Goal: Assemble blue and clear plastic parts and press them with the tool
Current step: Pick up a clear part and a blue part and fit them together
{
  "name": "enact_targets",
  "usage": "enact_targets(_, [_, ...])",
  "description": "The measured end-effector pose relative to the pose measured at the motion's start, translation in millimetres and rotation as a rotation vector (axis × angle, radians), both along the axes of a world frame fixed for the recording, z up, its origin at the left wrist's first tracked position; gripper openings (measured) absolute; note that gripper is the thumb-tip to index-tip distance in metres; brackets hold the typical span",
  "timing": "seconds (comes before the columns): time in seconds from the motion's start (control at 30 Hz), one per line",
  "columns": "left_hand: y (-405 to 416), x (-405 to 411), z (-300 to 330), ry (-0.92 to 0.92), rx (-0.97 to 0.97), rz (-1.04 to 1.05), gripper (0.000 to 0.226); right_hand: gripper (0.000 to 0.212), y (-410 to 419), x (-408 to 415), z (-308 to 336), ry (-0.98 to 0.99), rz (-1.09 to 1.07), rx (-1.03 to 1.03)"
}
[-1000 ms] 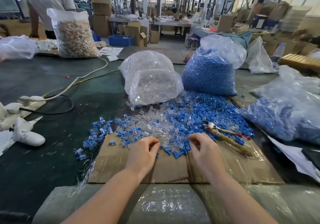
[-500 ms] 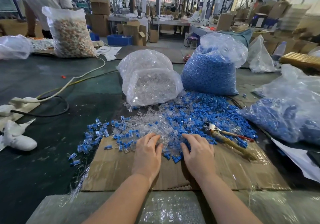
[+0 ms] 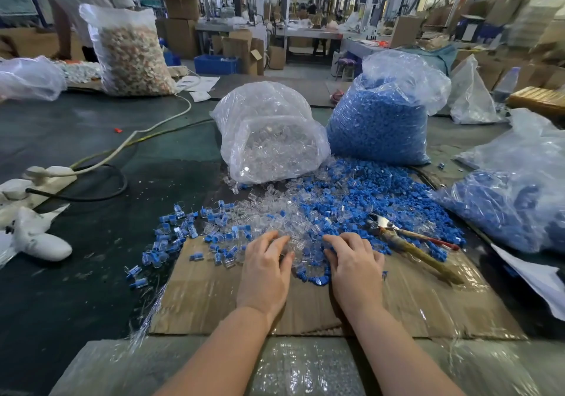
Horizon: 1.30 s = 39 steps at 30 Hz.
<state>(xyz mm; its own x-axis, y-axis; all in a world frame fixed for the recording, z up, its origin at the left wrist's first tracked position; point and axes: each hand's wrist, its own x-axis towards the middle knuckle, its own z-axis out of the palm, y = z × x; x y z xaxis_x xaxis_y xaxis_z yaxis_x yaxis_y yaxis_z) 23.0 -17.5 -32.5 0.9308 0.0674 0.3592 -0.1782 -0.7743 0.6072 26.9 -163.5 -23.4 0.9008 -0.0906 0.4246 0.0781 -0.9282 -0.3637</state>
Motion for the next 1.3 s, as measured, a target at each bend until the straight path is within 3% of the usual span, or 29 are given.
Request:
enact_targets(0.27, [1.4,-4.9,4.4,-0.071,-0.081,0.034,0.033,0.019,-0.5,-1.4,-3.8,-0.129,0.014,-0.018])
enact_targets(0.63, [1.3,-10.1,4.8,-0.078,-0.038,0.012,0.029,0.019,0.1,-11.7,2.5,-0.233,0.109,0.0])
enact_targets(1.07, [0.5,-16.4,8.0,-0.104,0.022,-0.073,0.026,0.004,0.5,-10.7,0.7,-0.232,0.128,-0.025])
enact_targets(1.3, [-0.4,-18.0,8.5,-0.114,0.077,-0.088,0.03,0.019,1.4,-12.7,4.0,-0.182,0.131,-0.01])
